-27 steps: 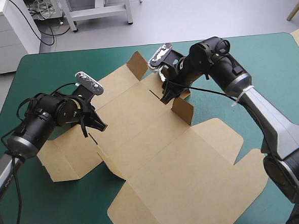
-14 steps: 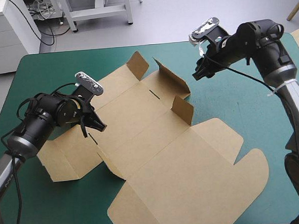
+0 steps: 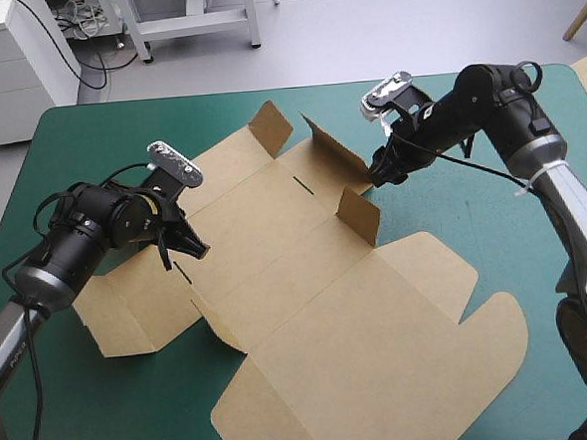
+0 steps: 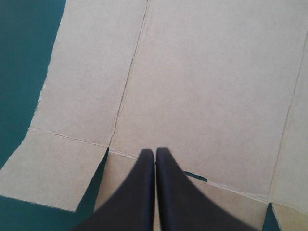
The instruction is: Fold the box
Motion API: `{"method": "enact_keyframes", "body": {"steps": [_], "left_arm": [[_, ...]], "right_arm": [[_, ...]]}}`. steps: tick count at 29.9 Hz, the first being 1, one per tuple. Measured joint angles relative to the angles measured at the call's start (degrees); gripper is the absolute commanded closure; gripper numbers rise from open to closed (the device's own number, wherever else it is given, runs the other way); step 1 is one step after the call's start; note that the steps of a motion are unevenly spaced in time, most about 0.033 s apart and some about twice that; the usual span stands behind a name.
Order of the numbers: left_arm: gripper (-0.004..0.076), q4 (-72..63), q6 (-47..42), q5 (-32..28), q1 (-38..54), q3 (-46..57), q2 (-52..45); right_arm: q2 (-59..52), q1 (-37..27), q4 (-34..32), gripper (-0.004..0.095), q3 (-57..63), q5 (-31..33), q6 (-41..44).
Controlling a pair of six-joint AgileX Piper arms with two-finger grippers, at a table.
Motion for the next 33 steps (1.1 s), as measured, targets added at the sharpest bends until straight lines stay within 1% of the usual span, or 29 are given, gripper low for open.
{"method": "enact_keyframes", "body": {"steps": [7,17,27,33], "left_arm": [[0.0731,0.0,0.0,0.1,0.0,0.0,0.0],[0.0731,0.0,0.0,0.4,0.0,0.0,0.0],[0.0731,0.0,0.0,0.4,0.0,0.0,0.0],[0.0731,0.0,0.0,0.4,0.0,0.0,0.0]], "right_arm": [[3.3,0.0,1.8,0.0368,0.0,-0.4,-0.8],[11.1,0.2,3.7,0.0369,0.0,-1.1,-0.8],[16.4,4.7,3.6,0.0371,0.0,-2.0,-1.3],[17.1,4.8,1.5,0.039,0.0,-2.7,-1.2]]}}
